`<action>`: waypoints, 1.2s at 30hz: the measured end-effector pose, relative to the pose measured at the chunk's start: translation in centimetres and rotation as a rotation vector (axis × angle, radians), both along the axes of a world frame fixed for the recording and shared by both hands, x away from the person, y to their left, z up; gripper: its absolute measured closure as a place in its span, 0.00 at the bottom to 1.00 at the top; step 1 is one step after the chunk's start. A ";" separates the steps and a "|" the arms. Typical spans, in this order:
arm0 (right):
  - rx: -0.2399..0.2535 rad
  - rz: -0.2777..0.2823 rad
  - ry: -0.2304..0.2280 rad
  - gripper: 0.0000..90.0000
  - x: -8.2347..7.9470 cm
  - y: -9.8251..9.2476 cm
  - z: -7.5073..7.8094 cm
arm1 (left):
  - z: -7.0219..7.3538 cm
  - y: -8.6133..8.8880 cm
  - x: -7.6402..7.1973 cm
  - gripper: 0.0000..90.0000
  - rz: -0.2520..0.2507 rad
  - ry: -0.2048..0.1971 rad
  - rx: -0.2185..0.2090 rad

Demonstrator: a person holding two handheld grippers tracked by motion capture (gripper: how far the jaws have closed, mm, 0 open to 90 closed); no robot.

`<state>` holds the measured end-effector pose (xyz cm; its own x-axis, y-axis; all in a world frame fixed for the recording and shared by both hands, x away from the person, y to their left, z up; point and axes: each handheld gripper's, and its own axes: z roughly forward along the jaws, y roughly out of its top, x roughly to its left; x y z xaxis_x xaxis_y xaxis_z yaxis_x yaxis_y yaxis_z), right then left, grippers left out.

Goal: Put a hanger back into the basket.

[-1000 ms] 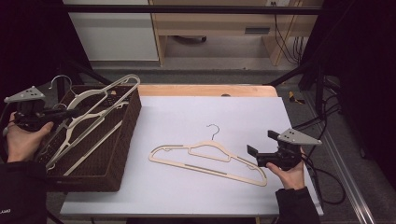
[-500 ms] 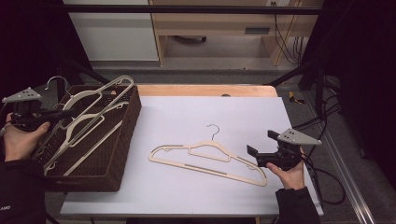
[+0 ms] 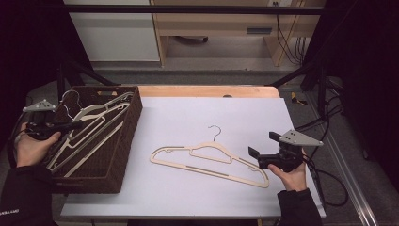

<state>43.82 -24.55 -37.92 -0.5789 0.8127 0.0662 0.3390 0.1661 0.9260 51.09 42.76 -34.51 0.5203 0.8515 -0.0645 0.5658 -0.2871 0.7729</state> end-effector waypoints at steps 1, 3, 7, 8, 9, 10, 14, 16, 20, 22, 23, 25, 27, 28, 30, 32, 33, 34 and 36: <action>0.000 -0.001 0.001 0.03 0.0 0.0 0.0 | -0.3 0.0 0.1 0.95 0.005 0.004 -0.004; 0.000 -0.001 0.001 0.03 0.0 0.0 0.0 | -1.0 -0.1 0.2 0.95 0.014 0.017 -0.009; 0.000 0.000 0.002 0.03 0.0 0.0 0.0 | -2.3 0.1 0.5 0.95 0.043 0.056 -0.005; 0.000 0.001 0.002 0.03 0.0 0.0 0.0 | -2.5 0.2 0.5 0.94 0.056 0.057 -0.016; -0.001 0.001 0.002 0.03 0.0 0.0 0.0 | -2.7 0.4 0.5 0.94 0.069 0.060 -0.023; -0.002 0.003 0.002 0.03 0.0 0.0 0.0 | -2.9 0.5 0.5 0.94 0.079 0.070 -0.034; -0.007 0.005 0.007 0.03 0.1 0.1 -0.1 | -3.4 0.8 0.6 0.93 0.096 0.089 0.019; -0.007 0.003 0.008 0.03 0.1 0.1 -0.1 | -3.7 0.8 0.6 0.93 0.118 0.097 0.023; -0.006 0.004 0.007 0.03 0.1 0.1 -0.1 | -3.8 0.9 0.7 0.90 0.190 0.089 0.049; -0.006 0.005 0.007 0.03 0.1 0.1 -0.1 | -3.8 0.9 0.8 0.80 0.226 0.081 0.096; -0.005 0.005 0.007 0.03 0.1 0.1 -0.1 | -3.8 1.0 0.8 0.77 0.234 0.086 0.104; -0.005 0.006 0.006 0.03 0.1 0.1 -0.1 | -3.9 1.2 0.9 0.75 0.248 0.085 0.106; -0.005 0.007 0.007 0.03 0.1 0.1 -0.1 | -4.0 1.3 0.9 0.75 0.256 0.096 0.111; -0.005 0.007 0.008 0.03 0.1 0.1 -0.1 | -4.0 1.3 1.0 0.74 0.263 0.099 0.112; -0.006 0.011 0.009 0.03 0.1 0.2 -0.1 | -4.2 1.3 1.1 0.69 0.274 0.112 0.123; -0.006 0.011 0.009 0.03 0.1 0.2 -0.1 | -4.4 1.4 1.3 0.65 0.287 0.128 0.125; -0.007 0.012 0.009 0.03 0.1 0.2 -0.1 | -4.4 1.4 1.3 0.64 0.292 0.134 0.124; -0.008 0.011 0.008 0.03 0.1 0.2 -0.1 | -4.5 1.4 1.4 0.62 0.293 0.141 0.121; -0.007 0.010 0.006 0.03 0.1 0.2 -0.1 | -4.7 1.4 1.5 0.57 0.296 0.156 0.136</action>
<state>43.88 -24.36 -38.01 -0.5869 0.8070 0.0646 0.3431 0.1757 0.9227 52.62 44.18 -39.21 0.2424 0.9702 0.0003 0.7477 -0.1870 0.6372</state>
